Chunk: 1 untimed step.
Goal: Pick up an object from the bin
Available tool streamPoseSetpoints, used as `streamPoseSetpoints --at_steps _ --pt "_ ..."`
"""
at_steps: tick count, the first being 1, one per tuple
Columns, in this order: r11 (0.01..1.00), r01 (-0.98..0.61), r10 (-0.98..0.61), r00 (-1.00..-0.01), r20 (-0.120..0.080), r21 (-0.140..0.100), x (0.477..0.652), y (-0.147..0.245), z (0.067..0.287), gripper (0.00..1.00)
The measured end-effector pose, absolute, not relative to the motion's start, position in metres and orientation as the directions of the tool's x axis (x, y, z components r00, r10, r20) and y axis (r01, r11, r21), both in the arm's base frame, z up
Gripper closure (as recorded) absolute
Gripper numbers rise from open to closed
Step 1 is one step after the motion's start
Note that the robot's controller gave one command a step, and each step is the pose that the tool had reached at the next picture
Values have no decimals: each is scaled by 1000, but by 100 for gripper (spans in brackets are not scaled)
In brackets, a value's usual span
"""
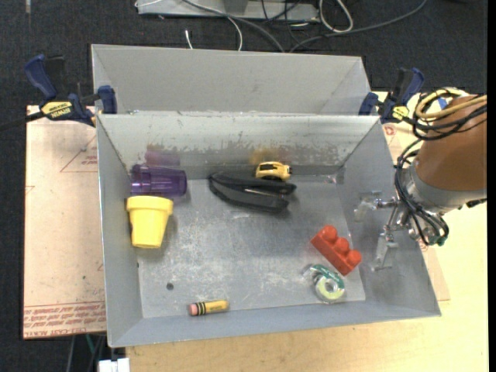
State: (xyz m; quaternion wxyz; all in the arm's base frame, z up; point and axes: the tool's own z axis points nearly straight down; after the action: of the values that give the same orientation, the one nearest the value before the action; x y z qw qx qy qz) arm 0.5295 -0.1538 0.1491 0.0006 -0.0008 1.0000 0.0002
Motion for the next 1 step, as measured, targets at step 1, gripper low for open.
streamPoseSetpoints --at_steps 1 --pt "1000 -1 -1 -1000 -1 0 529 -154 149 0"
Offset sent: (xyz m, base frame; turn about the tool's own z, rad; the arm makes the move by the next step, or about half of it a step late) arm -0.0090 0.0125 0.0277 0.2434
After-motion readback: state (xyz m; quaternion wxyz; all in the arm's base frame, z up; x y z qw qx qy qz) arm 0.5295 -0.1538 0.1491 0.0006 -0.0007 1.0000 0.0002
